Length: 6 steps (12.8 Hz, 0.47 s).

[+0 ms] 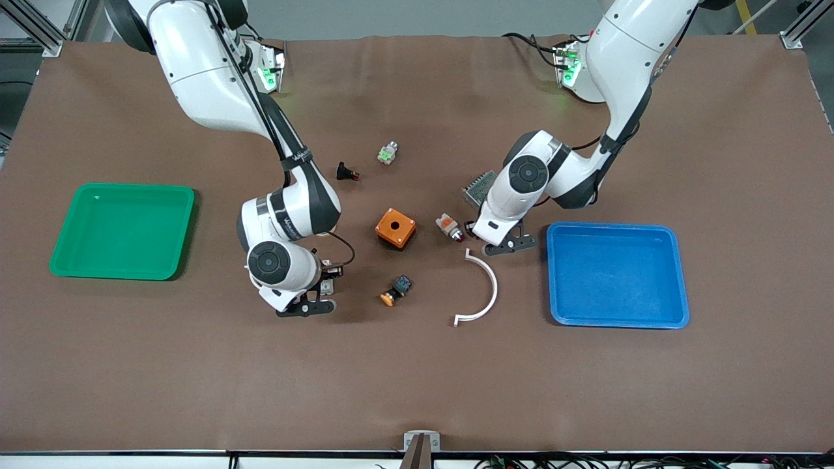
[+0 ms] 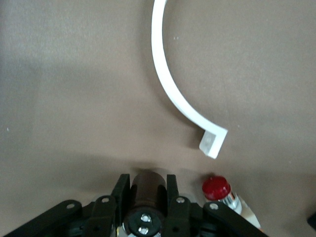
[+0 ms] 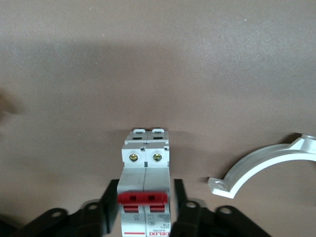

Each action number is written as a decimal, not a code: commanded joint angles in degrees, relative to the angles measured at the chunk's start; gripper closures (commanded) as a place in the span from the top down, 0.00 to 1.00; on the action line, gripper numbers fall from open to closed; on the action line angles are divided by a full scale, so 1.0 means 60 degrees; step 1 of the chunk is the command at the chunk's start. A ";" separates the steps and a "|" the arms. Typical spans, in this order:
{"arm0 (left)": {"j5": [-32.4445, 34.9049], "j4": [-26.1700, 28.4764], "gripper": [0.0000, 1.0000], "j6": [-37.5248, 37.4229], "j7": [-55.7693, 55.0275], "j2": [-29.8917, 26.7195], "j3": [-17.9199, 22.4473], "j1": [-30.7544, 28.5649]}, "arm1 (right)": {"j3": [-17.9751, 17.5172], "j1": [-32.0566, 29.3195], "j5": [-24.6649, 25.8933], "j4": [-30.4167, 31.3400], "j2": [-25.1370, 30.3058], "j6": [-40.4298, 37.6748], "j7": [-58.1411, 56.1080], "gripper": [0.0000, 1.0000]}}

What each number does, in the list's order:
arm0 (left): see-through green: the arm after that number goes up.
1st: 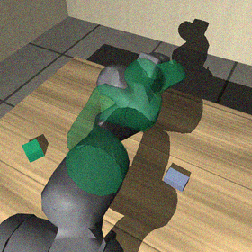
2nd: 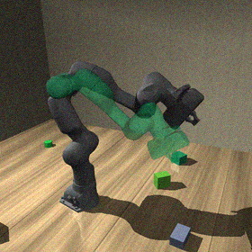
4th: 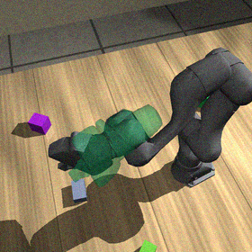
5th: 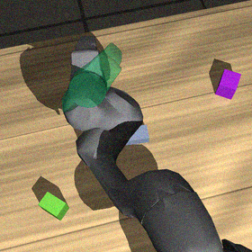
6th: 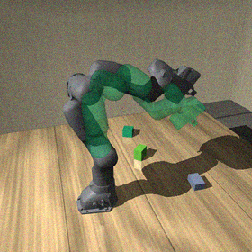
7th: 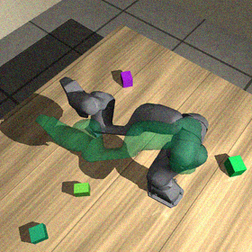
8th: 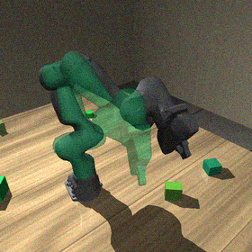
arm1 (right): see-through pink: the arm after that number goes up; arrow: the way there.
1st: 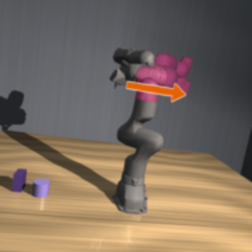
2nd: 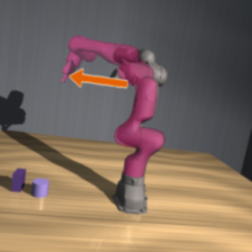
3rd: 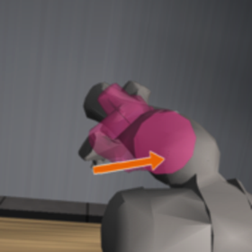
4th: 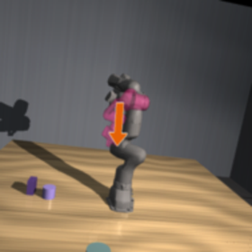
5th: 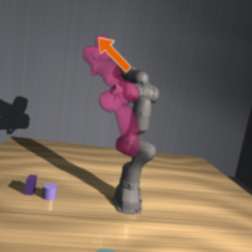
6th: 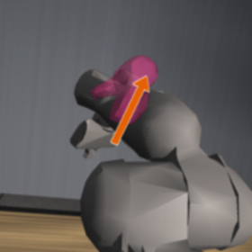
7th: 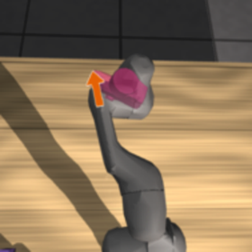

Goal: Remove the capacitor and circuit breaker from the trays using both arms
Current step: 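Lower the breaker beside the white bracket with the right gripper and release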

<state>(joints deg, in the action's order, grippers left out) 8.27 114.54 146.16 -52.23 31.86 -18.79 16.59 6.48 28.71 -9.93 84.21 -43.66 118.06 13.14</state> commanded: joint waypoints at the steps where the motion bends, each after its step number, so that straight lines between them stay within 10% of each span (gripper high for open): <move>1: 0.0394 -0.0530 0.04 0.0103 -0.0259 0.0403 0.0070 0.0106 | 0.0122 0.0093 -0.0219 -0.0644 0.0155 -0.0238 0.0182 1.00; 2: 0.0408 -0.0589 0.10 0.0103 -0.0259 0.0432 0.0070 0.0106 | 0.0165 0.0064 -0.0205 -0.0675 0.0389 -0.0253 0.0197 1.00; 4: 0.0408 -0.0575 0.99 0.0089 -0.0303 0.0462 0.0070 0.0048 | 0.0224 -0.0155 -0.0147 -0.0705 0.1309 -0.0690 0.0197 1.00; 6: 0.0409 -0.0575 1.00 -0.0042 -0.0289 0.0171 0.0070 -0.0083 | 0.0413 -0.0506 -0.0146 -0.0734 0.2305 -0.0839 0.0110 1.00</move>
<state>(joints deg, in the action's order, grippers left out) 9.33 111.47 146.31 -52.38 34.36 -18.62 16.46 8.45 27.90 -9.95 78.22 -36.66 115.02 13.71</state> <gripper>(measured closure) 0.392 0.000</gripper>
